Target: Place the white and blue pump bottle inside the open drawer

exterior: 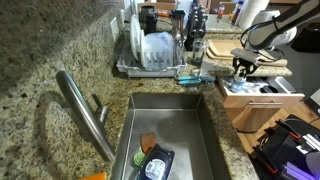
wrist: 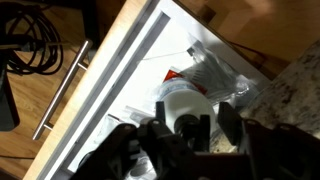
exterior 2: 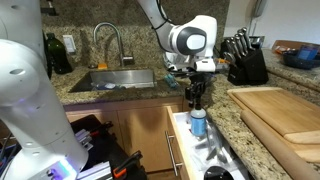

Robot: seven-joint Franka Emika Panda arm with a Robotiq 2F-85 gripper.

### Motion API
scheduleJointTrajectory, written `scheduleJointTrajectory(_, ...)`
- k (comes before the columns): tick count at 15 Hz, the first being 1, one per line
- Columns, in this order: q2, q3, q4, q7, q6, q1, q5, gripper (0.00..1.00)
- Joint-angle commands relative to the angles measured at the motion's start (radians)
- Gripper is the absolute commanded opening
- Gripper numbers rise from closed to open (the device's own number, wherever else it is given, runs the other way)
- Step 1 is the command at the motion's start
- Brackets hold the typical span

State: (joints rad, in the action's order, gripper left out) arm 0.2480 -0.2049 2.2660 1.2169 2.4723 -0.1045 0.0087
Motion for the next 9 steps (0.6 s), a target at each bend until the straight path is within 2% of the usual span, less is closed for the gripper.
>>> scheduleJointTrajectory(1, -0.05, -0.005, 0.012, -0.104, -0.071, -0.032, 0.067, 0.89)
scheduleJointTrajectory(3, -0.091, -0.027, 0.008, -0.093, -0.115, -0.031, 0.035, 0.99)
scheduleJointTrajectory(5, -0.163, -0.047, -0.002, -0.062, -0.189, -0.02, -0.05, 1.0)
scheduleJointTrajectory(9, -0.348, -0.021, -0.049, -0.06, -0.482, -0.03, -0.184, 1.0)
